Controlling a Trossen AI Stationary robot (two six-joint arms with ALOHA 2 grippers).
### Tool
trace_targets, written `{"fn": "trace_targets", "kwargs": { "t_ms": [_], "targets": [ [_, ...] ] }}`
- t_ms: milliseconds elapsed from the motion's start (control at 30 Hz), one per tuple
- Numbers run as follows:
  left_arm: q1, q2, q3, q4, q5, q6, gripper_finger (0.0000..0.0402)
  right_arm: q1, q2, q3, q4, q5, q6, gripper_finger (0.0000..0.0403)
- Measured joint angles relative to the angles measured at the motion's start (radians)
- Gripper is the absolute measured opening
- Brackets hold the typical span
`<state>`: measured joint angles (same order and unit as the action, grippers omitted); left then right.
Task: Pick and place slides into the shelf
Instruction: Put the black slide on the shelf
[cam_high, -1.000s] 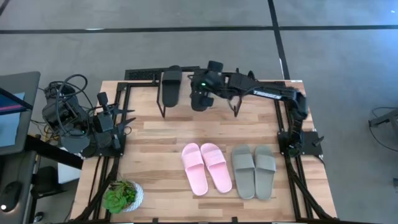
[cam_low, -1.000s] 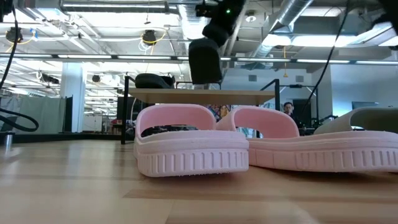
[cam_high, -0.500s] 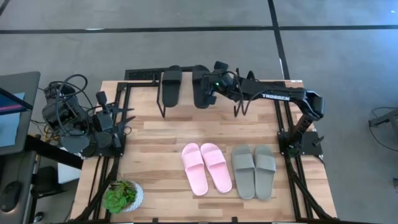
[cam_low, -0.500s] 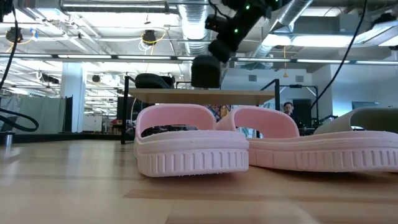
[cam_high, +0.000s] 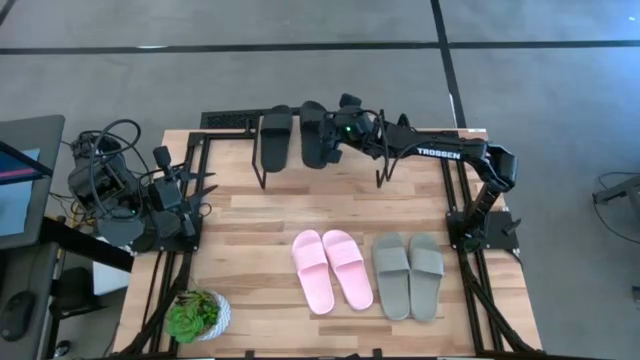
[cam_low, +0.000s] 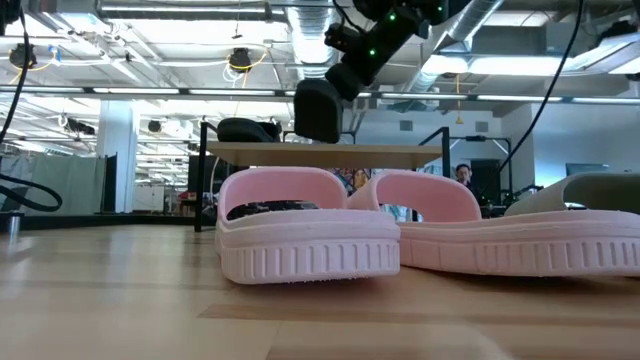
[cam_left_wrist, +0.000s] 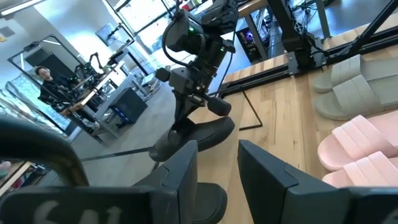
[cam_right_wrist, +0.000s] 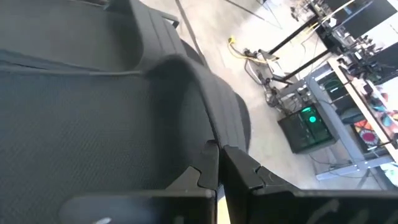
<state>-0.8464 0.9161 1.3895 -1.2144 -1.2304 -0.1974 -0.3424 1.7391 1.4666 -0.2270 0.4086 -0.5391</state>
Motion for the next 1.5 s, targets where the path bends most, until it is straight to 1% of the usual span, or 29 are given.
{"fn": "trace_targets", "kwargs": {
  "t_ms": [100, 467, 533, 600, 667, 767, 967, 1067, 1300, 1500],
  "targets": [
    [0.000, 0.000, 0.000, 0.000, -0.001, 0.000, 0.0105, 0.000, 0.000, 0.000, 0.004, -0.017, 0.007, 0.0000],
    [0.000, 0.000, 0.000, 0.000, -0.001, -0.027, 0.0105, 0.006, 0.003, 0.000, 0.005, -0.015, 0.058, 0.0000],
    [0.000, 0.000, 0.000, 0.000, 0.000, -0.027, 0.0105, 0.006, 0.031, 0.003, 0.036, 0.000, 0.060, 0.0000],
    [0.000, 0.001, 0.000, 0.000, 0.000, -0.027, 0.0105, 0.000, 0.042, -0.004, 0.012, 0.007, 0.060, 0.0000],
    [0.000, 0.002, 0.000, -0.003, 0.000, -0.030, 0.0105, -0.002, 0.074, 0.003, 0.064, 0.013, 0.055, 0.0000],
    [0.000, 0.004, 0.000, -0.004, 0.008, -0.031, 0.0105, -0.007, 0.086, -0.002, 0.048, 0.043, 0.061, 0.0000],
    [0.000, 0.004, 0.000, -0.008, 0.012, -0.029, 0.0105, -0.014, 0.083, 0.000, 0.071, 0.034, 0.068, 0.0000],
    [0.000, 0.005, 0.000, -0.008, 0.011, -0.015, 0.0105, -0.014, 0.085, 0.000, 0.078, 0.009, 0.061, 0.0000],
    [0.000, 0.007, 0.000, -0.008, 0.011, -0.016, 0.0105, -0.012, 0.153, 0.004, 0.166, -0.012, 0.042, 0.0000],
    [0.000, 0.012, 0.000, -0.008, 0.014, -0.024, 0.0105, -0.016, 0.196, 0.043, 0.151, -0.017, 0.032, 0.0000]
  ]
}}
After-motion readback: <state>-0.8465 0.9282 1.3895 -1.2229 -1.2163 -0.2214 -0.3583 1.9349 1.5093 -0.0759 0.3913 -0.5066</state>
